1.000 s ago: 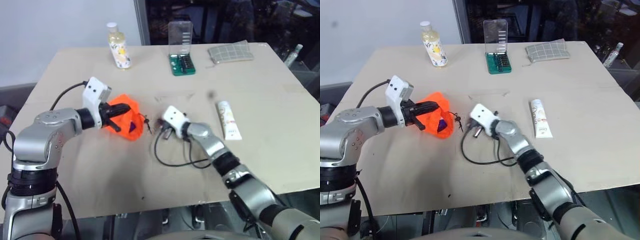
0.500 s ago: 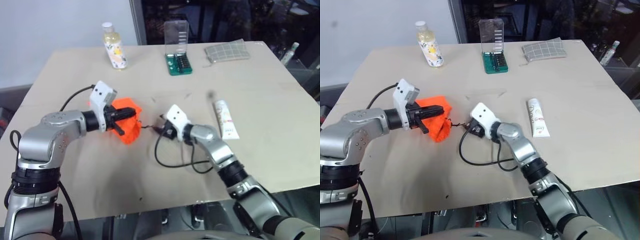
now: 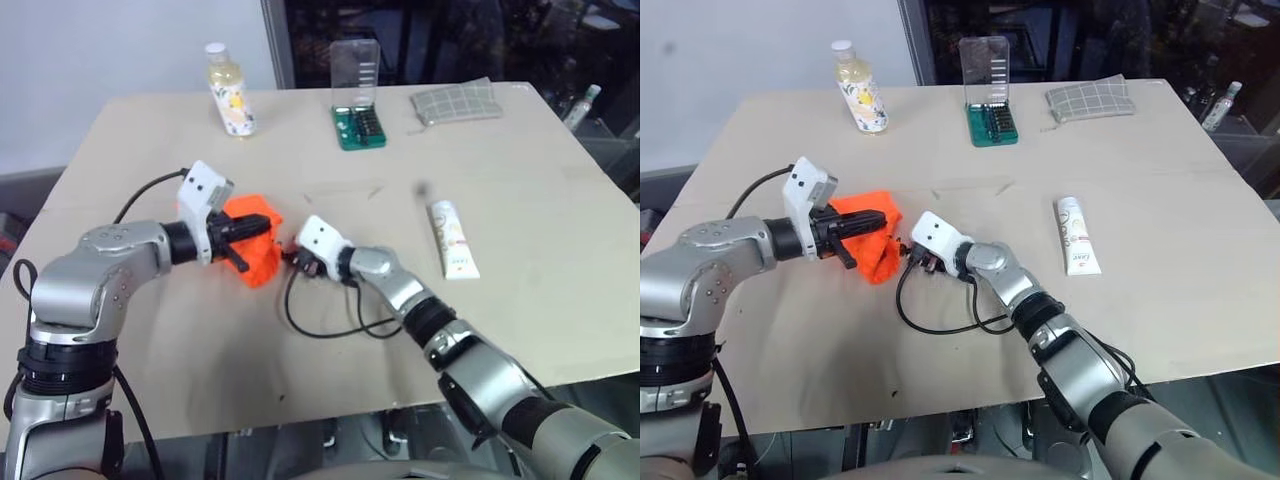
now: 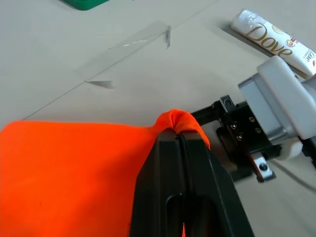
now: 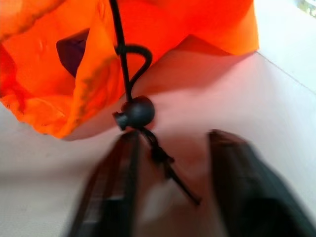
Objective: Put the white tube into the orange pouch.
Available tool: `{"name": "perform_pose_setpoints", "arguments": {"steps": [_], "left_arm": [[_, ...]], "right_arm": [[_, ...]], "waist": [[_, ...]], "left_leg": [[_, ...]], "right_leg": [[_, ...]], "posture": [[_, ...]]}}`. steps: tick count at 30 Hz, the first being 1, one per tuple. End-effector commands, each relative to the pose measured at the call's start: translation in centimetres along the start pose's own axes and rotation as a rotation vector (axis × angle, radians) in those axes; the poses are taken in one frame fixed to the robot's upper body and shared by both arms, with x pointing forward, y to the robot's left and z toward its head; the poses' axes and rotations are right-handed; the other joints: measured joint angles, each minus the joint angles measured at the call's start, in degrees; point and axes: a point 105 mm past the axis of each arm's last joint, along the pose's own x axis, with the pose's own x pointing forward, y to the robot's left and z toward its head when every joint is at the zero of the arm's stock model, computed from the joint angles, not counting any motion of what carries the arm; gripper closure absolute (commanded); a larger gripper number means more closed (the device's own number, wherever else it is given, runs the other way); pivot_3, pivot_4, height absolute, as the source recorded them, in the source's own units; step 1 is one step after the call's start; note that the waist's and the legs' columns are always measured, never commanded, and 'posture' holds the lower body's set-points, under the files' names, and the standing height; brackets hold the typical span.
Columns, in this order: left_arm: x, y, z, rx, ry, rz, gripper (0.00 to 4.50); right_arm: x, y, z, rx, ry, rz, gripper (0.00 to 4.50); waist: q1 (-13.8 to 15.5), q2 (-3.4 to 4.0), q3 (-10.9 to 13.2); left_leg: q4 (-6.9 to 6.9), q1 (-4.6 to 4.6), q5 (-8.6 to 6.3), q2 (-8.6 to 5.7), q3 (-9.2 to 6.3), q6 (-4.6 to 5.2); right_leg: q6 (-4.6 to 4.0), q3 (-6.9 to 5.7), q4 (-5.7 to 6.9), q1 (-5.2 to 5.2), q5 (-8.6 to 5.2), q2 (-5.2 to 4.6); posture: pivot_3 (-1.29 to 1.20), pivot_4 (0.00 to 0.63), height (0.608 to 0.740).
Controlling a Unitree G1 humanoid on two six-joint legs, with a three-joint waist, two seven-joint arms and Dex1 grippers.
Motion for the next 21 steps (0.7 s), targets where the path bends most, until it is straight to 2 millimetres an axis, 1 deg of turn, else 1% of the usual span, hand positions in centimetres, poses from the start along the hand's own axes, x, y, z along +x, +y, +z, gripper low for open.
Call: {"name": "perform_pose_setpoints", "arguments": {"steps": [1,2,5,6,8,10,12,14,15,16,19,21], "left_arm": [[-0.7,-0.2,1.2,0.027,-0.046,0.018,4.5],[-0.7,-0.2,1.1,0.024,-0.048,0.019,4.5],[-0.4,-0.6,0.9,0.009,-0.054,0.011,4.5],[-0.3,-0.7,0.8,0.002,-0.056,0.009,4.5],[0.2,-0.9,0.7,-0.012,-0.061,-0.001,4.5],[0.7,-1.2,0.7,-0.026,-0.07,-0.015,4.5],[1.1,-1.5,1.1,-0.046,-0.086,-0.034,4.5],[1.4,-1.7,1.6,-0.069,-0.104,-0.057,4.5],[1.6,-1.7,2.1,-0.08,-0.114,-0.073,4.5],[1.7,-1.7,2.5,-0.088,-0.121,-0.084,4.5],[2.6,-1.6,3.4,-0.099,-0.109,-0.11,4.5],[3.2,-1.9,3.5,-0.1,-0.085,-0.142,4.5]], "right_arm": [[0.3,0.4,-1.0,-0.025,0.044,0.001,4.07],[0.1,-0.2,-1.0,-0.028,0.037,-0.024,4.36],[-0.9,-2.4,-0.3,-0.019,-0.003,-0.133,4.36],[-1.5,-3.5,0.0,-0.015,-0.02,-0.187,4.36],[-3.9,-6.2,1.2,-0.028,-0.077,-0.314,4.36],[-6.4,-7.9,2.4,-0.045,-0.121,-0.407,4.36],[-8.8,-8.8,3.5,-0.058,-0.145,-0.472,4.36],[-11.2,-9.4,4.3,-0.078,-0.151,-0.527,4.36],[-12.7,-9.7,4.7,-0.084,-0.149,-0.559,4.36],[-13.7,-9.9,4.9,-0.086,-0.142,-0.582,4.36],[-15.6,-10.3,4.7,-0.086,-0.105,-0.623,4.36],[-15.9,-10.2,3.9,-0.068,-0.075,-0.625,4.36]], "waist": [[0.06,0.0,0.0],[0.06,0.0,-0.01],[0.15,0.0,0.0],[0.17,0.0,0.0],[0.44,0.0,0.01],[0.85,0.02,0.04],[1.08,0.0,0.05],[1.25,-0.01,0.07],[1.28,-0.02,0.07],[1.24,0.0,0.1],[1.36,0.0,0.12],[1.32,-0.01,0.11]], "left_leg": [[0.0,0.01,0.02,0.0,-0.01,-0.03],[0.0,0.01,0.04,0.0,-0.01,-0.06],[0.0,0.01,0.08,0.0,-0.03,-0.12],[0.0,0.01,0.08,0.0,-0.04,-0.12],[0.0,-0.05,0.08,-0.02,-0.07,-0.12],[-0.03,-0.14,0.08,-0.1,-0.1,-0.12],[-0.13,-0.18,0.08,-0.18,-0.08,-0.11],[-0.19,-0.18,0.08,-0.17,-0.08,-0.1],[-0.22,-0.18,0.09,-0.14,-0.1,-0.1],[-0.22,-0.16,0.09,-0.1,-0.1,-0.1],[-0.21,-0.12,0.09,-0.01,-0.08,-0.1],[-0.16,-0.09,0.1,-0.01,-0.04,-0.1]], "right_leg": [[-0.12,-0.01,0.01,0.01,-0.07,-0.02],[-0.12,-0.01,0.02,0.01,-0.07,-0.03],[-0.13,-0.01,0.03,0.02,-0.07,-0.05],[-0.13,-0.02,0.03,0.02,-0.07,-0.05],[-0.13,-0.04,0.04,-0.01,-0.07,-0.08],[-0.12,-0.06,0.03,-0.01,-0.06,-0.15],[0.06,-0.04,-0.01,-0.05,0.07,-0.2],[0.07,-0.04,-0.05,-0.06,0.08,-0.15],[0.08,-0.05,-0.06,-0.06,0.06,-0.1],[0.09,-0.06,-0.06,-0.06,0.06,-0.02],[0.1,-0.07,-0.08,-0.04,0.05,0.12],[0.11,-0.05,-0.07,-0.02,0.05,0.14]], "posture": [[0.0,0.15,0.74],[0.0,0.15,0.74],[0.0,0.15,0.74],[0.0,0.15,0.74],[0.0,0.15,0.74],[0.0,0.15,0.74],[0.0,0.15,0.74],[0.0,0.15,0.74],[0.0,0.15,0.74],[0.0,0.15,0.74],[0.0,0.15,0.74],[0.0,0.15,0.74]]}}
